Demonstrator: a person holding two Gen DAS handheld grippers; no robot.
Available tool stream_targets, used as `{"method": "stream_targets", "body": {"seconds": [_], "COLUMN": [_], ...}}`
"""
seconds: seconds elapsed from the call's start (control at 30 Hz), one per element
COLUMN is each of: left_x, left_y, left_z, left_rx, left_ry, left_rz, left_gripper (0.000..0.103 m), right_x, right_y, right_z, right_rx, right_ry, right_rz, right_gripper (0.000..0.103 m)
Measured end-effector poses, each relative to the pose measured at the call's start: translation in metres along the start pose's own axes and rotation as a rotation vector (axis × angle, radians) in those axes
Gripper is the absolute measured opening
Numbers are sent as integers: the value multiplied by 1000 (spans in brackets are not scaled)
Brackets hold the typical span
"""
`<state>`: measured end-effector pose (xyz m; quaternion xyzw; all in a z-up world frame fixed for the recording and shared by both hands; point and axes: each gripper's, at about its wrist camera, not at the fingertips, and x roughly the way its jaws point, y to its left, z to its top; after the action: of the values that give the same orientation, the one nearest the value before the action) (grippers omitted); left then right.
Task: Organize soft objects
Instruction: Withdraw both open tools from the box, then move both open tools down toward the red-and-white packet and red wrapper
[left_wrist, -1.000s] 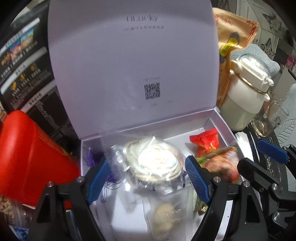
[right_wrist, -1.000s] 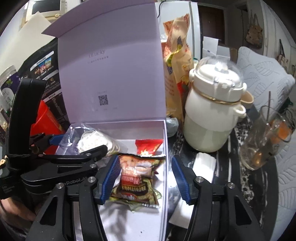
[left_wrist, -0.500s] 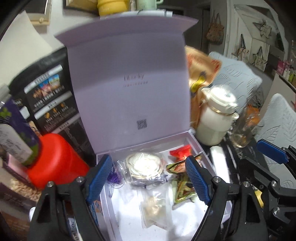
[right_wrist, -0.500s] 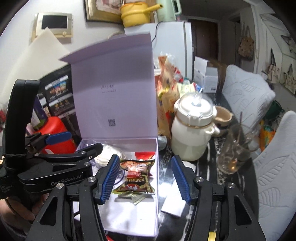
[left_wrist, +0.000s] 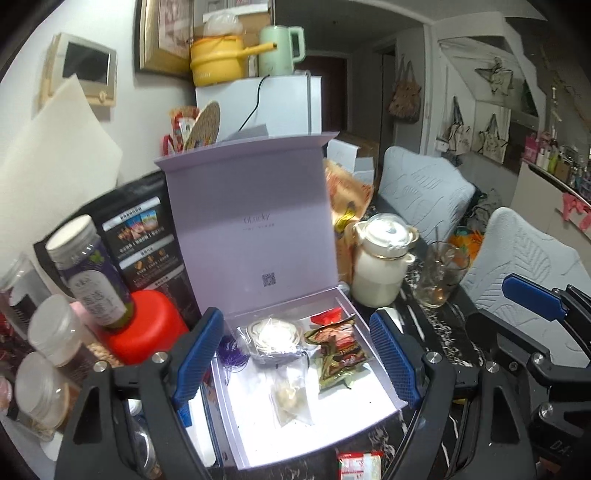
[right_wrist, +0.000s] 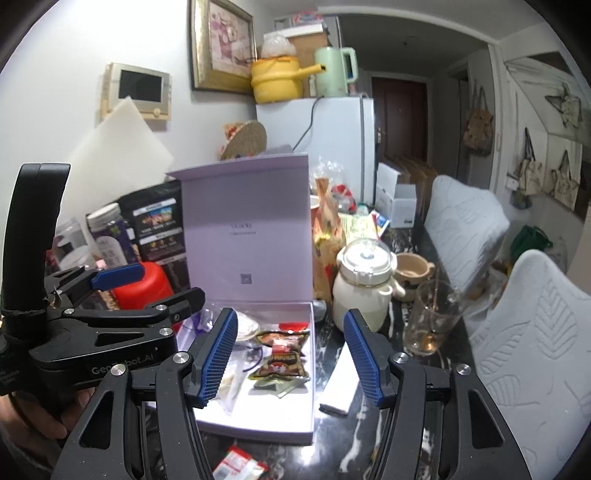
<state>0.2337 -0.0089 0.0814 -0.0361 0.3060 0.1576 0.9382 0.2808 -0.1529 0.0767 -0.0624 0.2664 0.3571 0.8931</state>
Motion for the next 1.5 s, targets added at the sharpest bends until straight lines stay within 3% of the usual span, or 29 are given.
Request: {"method": "stream_targets", "body": {"seconds": [0.27,0.37,0.4,0.77,1.1,1.5], "left_x": [-49,-61,-67,-101,-106,-75], "left_y": [-7,-9,-10,-18,-20,-19], "left_z": [-16,-25,-29,-71,-110,-155], "left_rx": [22,33,35,84,77,38], "left_ry": [-52,-64,-78,-68,-2,130], "left_rz": [-43,-48,-47,-103,-139,-188], "left_gripper": [84,101,102,102,102,102], "right_x": [-50,-67,-73,-119,-137,-132], "right_y": [15,20,23,36,45,35], "right_z": [-9,-17,-21,-67,-111,-154], "right_rx": [-13,-15,-13,25,65,137], "right_ry": [-48,-57,-60,-54,-12,60], "right_rz": [-18,-28,-33,-72,-94,-120], "right_gripper": [62,62,64,70,70,70]}}
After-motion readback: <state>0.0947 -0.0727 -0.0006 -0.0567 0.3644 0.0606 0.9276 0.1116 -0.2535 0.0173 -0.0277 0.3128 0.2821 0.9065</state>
